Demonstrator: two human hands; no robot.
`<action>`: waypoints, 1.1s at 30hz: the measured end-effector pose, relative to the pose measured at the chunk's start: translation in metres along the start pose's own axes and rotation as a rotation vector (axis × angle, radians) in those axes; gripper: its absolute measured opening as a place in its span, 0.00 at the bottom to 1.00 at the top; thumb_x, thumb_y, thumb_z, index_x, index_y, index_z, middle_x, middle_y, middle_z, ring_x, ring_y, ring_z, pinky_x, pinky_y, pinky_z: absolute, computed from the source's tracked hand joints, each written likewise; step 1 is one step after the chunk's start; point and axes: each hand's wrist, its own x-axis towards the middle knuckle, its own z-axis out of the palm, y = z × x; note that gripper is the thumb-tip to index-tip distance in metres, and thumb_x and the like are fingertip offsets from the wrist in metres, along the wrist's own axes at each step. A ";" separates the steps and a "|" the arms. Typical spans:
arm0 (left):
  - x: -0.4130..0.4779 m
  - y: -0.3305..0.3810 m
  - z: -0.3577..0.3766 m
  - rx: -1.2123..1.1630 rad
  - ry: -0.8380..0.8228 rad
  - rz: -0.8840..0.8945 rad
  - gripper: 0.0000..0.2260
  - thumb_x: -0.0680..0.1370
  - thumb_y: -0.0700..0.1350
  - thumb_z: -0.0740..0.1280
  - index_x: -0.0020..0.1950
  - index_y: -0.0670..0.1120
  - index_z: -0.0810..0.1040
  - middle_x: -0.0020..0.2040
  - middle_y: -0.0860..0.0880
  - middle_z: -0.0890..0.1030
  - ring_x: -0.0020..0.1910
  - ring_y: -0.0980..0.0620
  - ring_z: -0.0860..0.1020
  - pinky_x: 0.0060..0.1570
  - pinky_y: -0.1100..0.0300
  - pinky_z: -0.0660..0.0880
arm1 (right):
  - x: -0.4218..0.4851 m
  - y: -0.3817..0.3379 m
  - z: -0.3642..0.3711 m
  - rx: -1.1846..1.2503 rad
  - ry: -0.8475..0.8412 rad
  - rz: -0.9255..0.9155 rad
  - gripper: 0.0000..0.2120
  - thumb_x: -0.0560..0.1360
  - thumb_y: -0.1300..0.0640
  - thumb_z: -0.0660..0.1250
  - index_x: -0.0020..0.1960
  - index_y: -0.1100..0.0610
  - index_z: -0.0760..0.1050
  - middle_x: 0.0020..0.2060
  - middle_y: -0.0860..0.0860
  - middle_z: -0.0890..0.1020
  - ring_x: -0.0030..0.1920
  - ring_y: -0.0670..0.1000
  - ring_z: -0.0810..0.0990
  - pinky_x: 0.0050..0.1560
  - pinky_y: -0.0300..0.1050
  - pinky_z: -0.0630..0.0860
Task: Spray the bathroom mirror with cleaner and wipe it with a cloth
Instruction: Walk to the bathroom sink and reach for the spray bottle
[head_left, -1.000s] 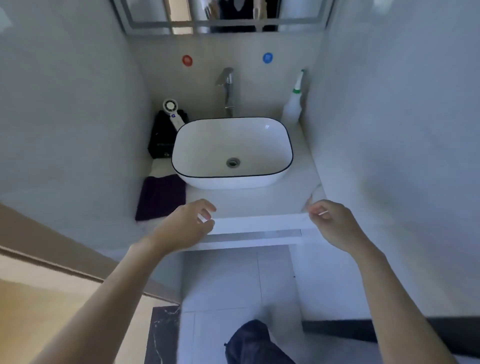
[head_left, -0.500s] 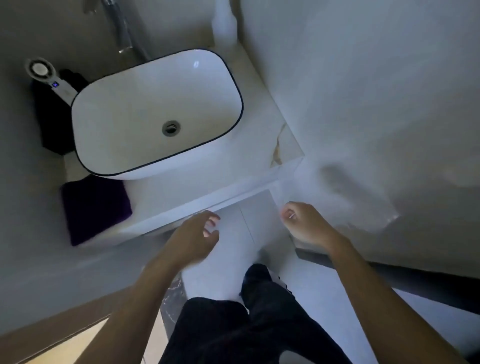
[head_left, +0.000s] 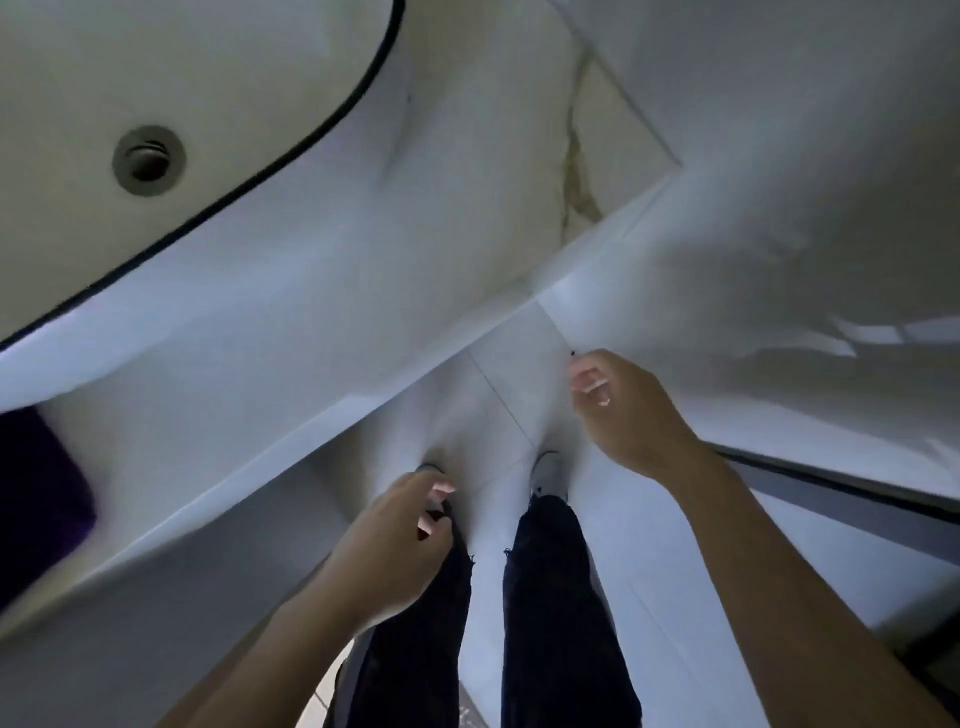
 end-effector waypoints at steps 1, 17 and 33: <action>0.012 -0.007 0.004 -0.006 0.002 0.004 0.14 0.80 0.46 0.63 0.64 0.60 0.74 0.57 0.65 0.75 0.51 0.70 0.77 0.48 0.69 0.72 | 0.007 0.008 0.007 0.023 0.023 0.012 0.12 0.80 0.59 0.64 0.63 0.53 0.76 0.53 0.47 0.80 0.50 0.45 0.79 0.55 0.46 0.76; 0.186 -0.052 0.068 -0.080 0.192 0.021 0.23 0.78 0.41 0.68 0.69 0.59 0.69 0.62 0.61 0.75 0.47 0.63 0.81 0.45 0.62 0.74 | 0.095 0.123 0.081 0.169 0.209 0.034 0.15 0.80 0.59 0.65 0.67 0.52 0.73 0.55 0.45 0.80 0.50 0.38 0.79 0.51 0.31 0.72; 0.319 -0.012 0.044 -0.279 0.705 0.132 0.37 0.74 0.50 0.78 0.77 0.43 0.64 0.75 0.43 0.70 0.73 0.41 0.71 0.73 0.43 0.70 | 0.214 0.091 0.077 0.123 0.313 -0.323 0.14 0.81 0.56 0.67 0.66 0.55 0.77 0.61 0.51 0.83 0.56 0.47 0.82 0.56 0.35 0.76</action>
